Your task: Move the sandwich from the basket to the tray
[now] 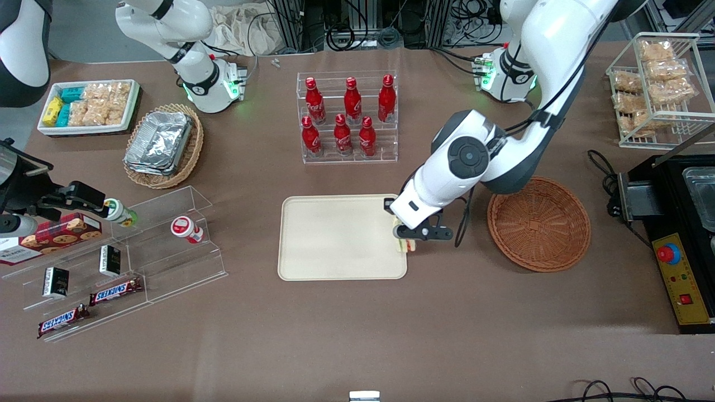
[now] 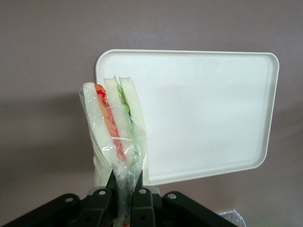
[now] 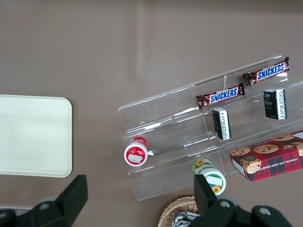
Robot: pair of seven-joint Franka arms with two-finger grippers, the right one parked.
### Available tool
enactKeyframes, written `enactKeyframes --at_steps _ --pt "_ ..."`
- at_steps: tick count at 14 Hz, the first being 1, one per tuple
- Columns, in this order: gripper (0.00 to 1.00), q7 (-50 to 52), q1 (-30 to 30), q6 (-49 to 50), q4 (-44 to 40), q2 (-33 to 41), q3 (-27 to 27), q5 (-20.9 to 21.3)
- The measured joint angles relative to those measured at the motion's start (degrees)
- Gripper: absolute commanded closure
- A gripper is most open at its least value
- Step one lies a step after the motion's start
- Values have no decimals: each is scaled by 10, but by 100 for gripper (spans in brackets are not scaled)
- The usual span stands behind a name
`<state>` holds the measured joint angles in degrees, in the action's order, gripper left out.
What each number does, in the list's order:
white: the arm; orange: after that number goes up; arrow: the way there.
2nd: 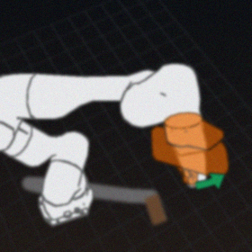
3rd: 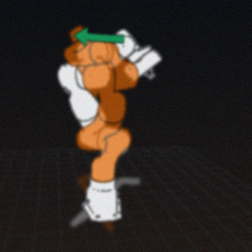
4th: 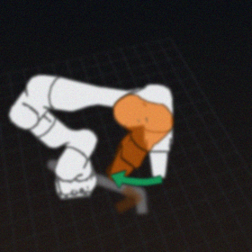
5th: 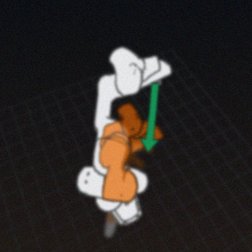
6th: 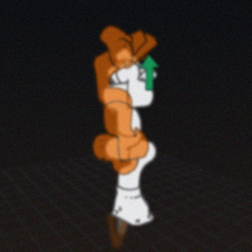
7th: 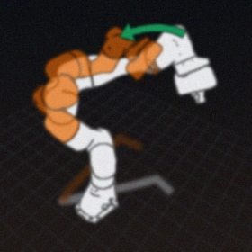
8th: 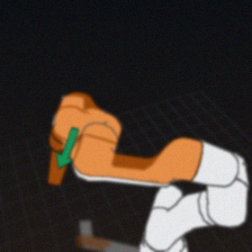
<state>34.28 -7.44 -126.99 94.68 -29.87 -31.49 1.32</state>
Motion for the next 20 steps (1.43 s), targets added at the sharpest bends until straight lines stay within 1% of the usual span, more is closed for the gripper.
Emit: enactKeyframes --at_steps 2,4,5,6,7,8,9,13,15,17,20 --pt "100 0 -9 -35 0 -34 0 14" --pt "100 0 -14 -72 -1 -74 1 39" --pt "95 0 -17 -85 -1 -92 1 50" --pt "94 0 -21 -95 -3 -106 1 56" --pt "86 0 -23 -99 -4 -116 1 58" --pt "46 0 -25 -102 -6 -122 1 59" --pt "1 0 -26 -102 -7 -124 1 60" --pt "0 16 -25 -99 -19 -121 1 60" --pt "0 23 -23 -73 -28 -105 1 60" --pt "0 26 -12 -12 -37 -64 1 60" --pt "0 10 26 111 -41 32 2 63"
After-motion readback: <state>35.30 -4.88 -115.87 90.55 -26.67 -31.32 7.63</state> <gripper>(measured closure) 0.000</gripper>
